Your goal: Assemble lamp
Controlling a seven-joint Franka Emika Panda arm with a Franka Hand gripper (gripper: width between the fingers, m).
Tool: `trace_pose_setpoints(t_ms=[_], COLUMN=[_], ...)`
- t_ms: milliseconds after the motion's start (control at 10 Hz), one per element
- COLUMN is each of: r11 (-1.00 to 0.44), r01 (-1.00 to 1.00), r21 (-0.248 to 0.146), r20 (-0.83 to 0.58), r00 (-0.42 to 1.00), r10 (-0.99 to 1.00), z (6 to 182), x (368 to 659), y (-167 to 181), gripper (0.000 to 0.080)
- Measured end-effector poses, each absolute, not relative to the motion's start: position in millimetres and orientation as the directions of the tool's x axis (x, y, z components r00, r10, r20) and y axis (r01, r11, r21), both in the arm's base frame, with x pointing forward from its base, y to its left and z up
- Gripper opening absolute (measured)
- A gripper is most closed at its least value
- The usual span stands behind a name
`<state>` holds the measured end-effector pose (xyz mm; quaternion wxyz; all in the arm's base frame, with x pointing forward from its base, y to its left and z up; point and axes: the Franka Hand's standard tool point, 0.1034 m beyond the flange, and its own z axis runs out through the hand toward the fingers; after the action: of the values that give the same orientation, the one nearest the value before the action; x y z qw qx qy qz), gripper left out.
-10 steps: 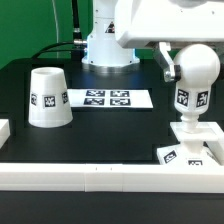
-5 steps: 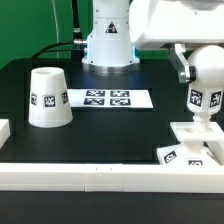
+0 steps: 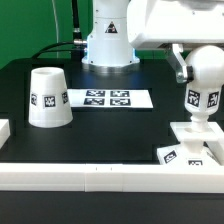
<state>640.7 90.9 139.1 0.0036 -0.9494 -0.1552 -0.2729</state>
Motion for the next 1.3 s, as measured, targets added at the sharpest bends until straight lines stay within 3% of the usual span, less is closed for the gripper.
trace_pose_setpoints(t_ms=[800,1300], r11=[-0.952,-0.953], r01=[0.298,0.292], r21=[0.071,0.082], r20=[0.488,0.523], r00=[0.822,0.801], r10=[0.294,0.291], z=[115.4,115.4], x=[630.9,635.4], y=[89.0,88.2], gripper=[0.0576,0.0586])
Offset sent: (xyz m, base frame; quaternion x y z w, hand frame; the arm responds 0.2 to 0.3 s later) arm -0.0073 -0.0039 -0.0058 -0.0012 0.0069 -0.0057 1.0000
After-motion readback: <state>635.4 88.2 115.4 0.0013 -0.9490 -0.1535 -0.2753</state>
